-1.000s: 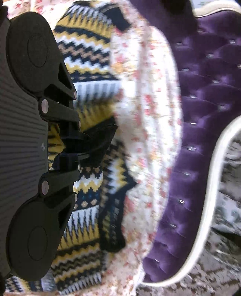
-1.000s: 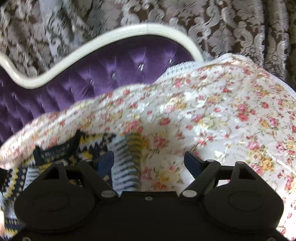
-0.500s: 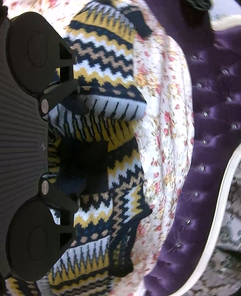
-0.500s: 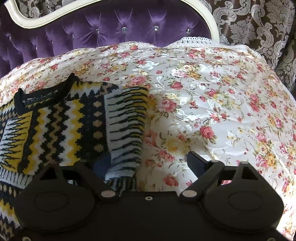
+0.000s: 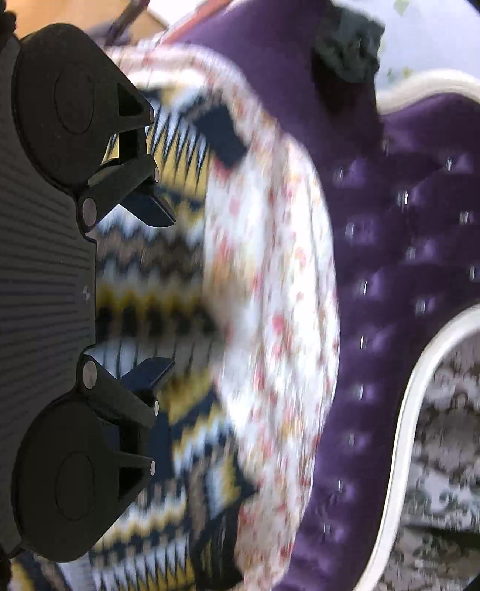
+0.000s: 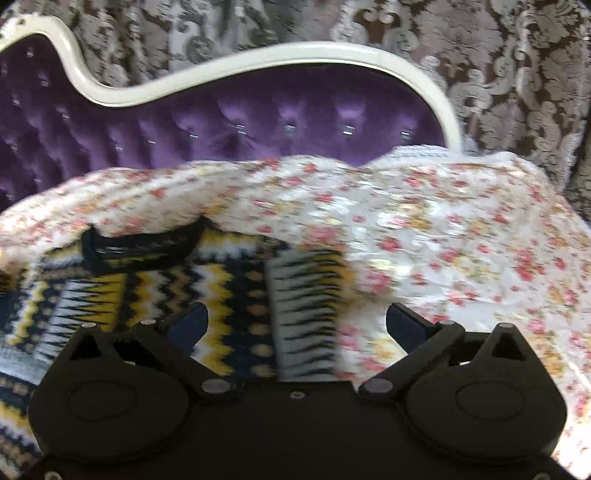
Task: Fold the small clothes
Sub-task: 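Grasp the other sleeve cuff with the left tool and lift it, then carry the held sleeve across the sweater body, open the left tool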
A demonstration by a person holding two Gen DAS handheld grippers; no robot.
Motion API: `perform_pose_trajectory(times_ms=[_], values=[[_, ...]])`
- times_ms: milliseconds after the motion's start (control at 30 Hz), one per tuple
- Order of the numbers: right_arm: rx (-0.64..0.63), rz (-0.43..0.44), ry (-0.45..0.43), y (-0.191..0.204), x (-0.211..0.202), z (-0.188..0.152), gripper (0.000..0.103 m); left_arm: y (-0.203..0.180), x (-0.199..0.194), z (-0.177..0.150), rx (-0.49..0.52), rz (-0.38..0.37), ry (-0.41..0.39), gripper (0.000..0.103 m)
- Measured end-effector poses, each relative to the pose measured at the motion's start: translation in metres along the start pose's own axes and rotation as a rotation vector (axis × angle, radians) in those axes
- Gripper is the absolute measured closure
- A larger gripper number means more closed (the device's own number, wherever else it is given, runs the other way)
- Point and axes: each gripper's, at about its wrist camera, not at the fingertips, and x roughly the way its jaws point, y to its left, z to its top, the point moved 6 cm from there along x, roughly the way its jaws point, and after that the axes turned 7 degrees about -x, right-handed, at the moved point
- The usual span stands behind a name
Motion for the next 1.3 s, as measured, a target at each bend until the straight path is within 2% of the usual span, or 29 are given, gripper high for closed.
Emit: perform_pose_trajectory(times_ms=[100, 200, 267, 467, 767, 900, 933, 967, 1000, 1033, 1067, 1167, 1300], values=[[0.021, 0.097, -0.022, 0.018, -0.001, 0.000, 0.000, 0.036, 0.005, 0.007, -0.006, 0.065, -0.006, 0.026], [0.097, 0.239, -0.001, 0.039, 0.003, -0.005, 0.000, 0.067, 0.012, 0.011, -0.010, 0.127, -0.010, 0.026], [0.114, 0.286, 0.024, 0.052, 0.006, -0.009, 0.000, 0.085, 0.018, 0.012, -0.017, 0.156, -0.019, 0.026], [0.006, 0.302, 0.004, 0.089, 0.005, -0.018, 0.000, 0.111, 0.041, 0.012, 0.044, 0.226, -0.019, 0.026], [0.006, 0.319, 0.004, 0.095, 0.006, -0.026, 0.000, 0.115, 0.075, 0.018, 0.092, 0.260, -0.034, 0.026], [0.010, 0.319, 0.018, 0.095, 0.009, -0.029, 0.000, 0.120, 0.084, 0.026, 0.036, 0.250, -0.033, 0.027], [0.008, 0.320, 0.021, 0.096, 0.010, -0.030, 0.000, 0.122, 0.085, 0.027, 0.009, 0.232, -0.027, 0.038], [0.007, 0.322, 0.022, 0.096, 0.011, -0.030, 0.000, 0.124, 0.086, 0.028, -0.019, 0.203, -0.019, 0.062], [0.006, 0.325, 0.023, 0.097, 0.011, -0.031, 0.000, 0.126, 0.087, 0.029, -0.051, 0.168, -0.011, 0.073], [0.006, 0.327, 0.023, 0.097, 0.011, -0.031, 0.000, 0.128, 0.086, 0.031, -0.078, 0.163, -0.009, 0.089], [0.006, 0.329, 0.021, 0.097, 0.011, -0.031, 0.000, 0.130, 0.084, 0.033, -0.089, 0.179, -0.009, 0.094], [0.016, 0.335, 0.018, 0.095, 0.009, -0.030, 0.000, 0.135, 0.071, 0.040, -0.118, 0.167, -0.044, 0.094], [0.036, 0.338, 0.009, 0.090, 0.006, -0.027, 0.000, 0.139, 0.034, 0.055, -0.167, 0.140, -0.111, 0.094]])
